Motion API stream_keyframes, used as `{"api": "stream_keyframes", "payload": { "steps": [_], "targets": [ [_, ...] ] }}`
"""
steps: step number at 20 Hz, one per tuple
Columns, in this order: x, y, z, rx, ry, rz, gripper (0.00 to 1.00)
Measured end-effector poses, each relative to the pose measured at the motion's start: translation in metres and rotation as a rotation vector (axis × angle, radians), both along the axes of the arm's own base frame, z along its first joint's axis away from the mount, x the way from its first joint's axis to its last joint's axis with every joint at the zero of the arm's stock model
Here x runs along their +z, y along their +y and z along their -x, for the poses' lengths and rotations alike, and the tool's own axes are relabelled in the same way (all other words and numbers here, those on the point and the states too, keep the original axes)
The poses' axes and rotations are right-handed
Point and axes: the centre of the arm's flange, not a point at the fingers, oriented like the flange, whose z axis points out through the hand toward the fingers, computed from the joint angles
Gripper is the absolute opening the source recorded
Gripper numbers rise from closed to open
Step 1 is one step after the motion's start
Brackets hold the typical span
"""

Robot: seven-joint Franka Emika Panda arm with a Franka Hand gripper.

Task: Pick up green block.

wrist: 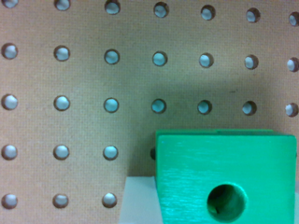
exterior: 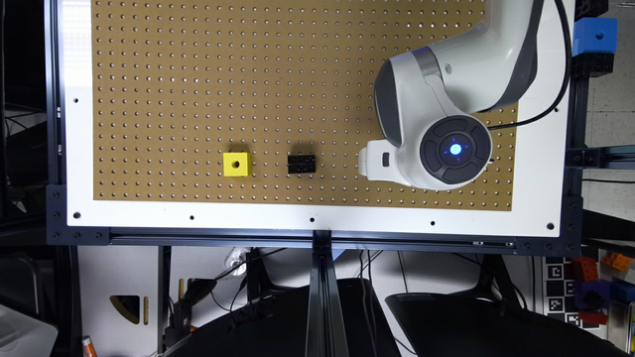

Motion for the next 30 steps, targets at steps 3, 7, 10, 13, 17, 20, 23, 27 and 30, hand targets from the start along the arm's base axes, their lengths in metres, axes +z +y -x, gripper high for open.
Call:
{"api": "stream_keyframes", "payload": {
  "steps": [3, 7, 10, 13, 17, 20, 23, 27, 30],
  "targets": [
    [0.000, -0.004, 0.000, -0.002, 0.010, 0.009, 0.00],
    [0.000, -0.006, 0.000, -0.001, 0.016, 0.016, 0.00],
    [0.000, -0.006, 0.001, 0.001, 0.018, 0.019, 0.00],
    [0.004, -0.006, 0.000, 0.001, 0.015, 0.021, 0.00],
    [0.037, -0.006, -0.001, 0.002, 0.017, 0.038, 0.00],
    [0.054, -0.006, -0.001, 0.000, 0.020, 0.046, 0.00],
    [0.072, -0.005, 0.000, 0.000, 0.016, 0.053, 0.00],
    [0.099, -0.003, 0.002, 0.000, 0.013, 0.063, 0.00],
    [0.108, -0.003, 0.003, 0.000, 0.009, 0.066, 0.00]
  ]
}}
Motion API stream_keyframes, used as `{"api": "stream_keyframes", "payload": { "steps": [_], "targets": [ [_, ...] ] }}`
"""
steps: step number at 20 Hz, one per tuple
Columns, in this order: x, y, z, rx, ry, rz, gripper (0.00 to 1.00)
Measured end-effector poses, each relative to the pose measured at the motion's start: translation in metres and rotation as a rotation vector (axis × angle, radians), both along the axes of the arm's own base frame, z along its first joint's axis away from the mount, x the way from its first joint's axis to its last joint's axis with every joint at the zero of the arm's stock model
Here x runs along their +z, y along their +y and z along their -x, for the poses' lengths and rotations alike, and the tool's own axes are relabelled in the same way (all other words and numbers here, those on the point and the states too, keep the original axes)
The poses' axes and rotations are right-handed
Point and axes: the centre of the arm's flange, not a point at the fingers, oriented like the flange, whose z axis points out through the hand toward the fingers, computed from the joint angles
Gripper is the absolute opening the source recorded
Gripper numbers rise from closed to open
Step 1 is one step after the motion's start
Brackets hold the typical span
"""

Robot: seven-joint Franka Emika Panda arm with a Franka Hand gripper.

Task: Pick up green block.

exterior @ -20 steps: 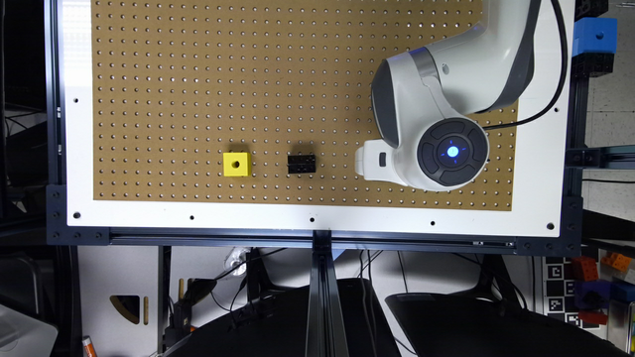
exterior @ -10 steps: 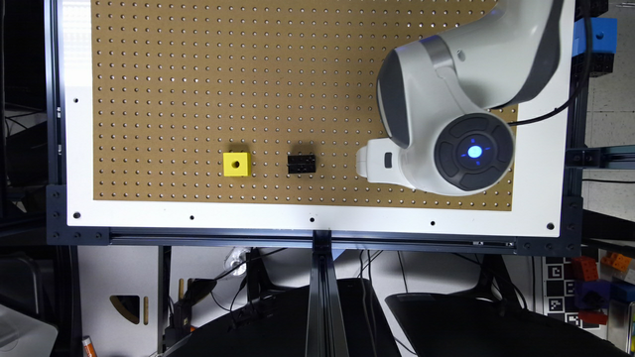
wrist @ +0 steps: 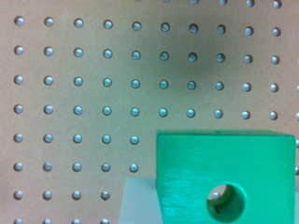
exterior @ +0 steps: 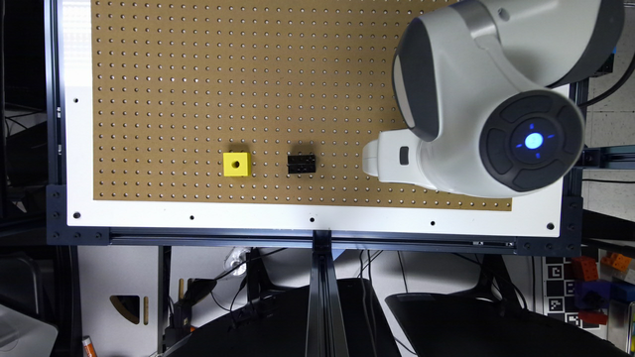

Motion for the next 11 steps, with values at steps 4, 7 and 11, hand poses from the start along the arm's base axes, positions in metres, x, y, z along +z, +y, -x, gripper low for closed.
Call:
{"api": "stream_keyframes", "payload": {
  "steps": [4, 7, 11],
  "targets": [
    [0.040, 0.001, 0.005, -0.001, -0.010, 0.015, 0.00],
    [0.049, 0.002, 0.007, -0.002, -0.009, 0.019, 0.00],
    [0.047, 0.002, 0.007, -0.002, -0.005, 0.020, 0.00]
  ]
}}
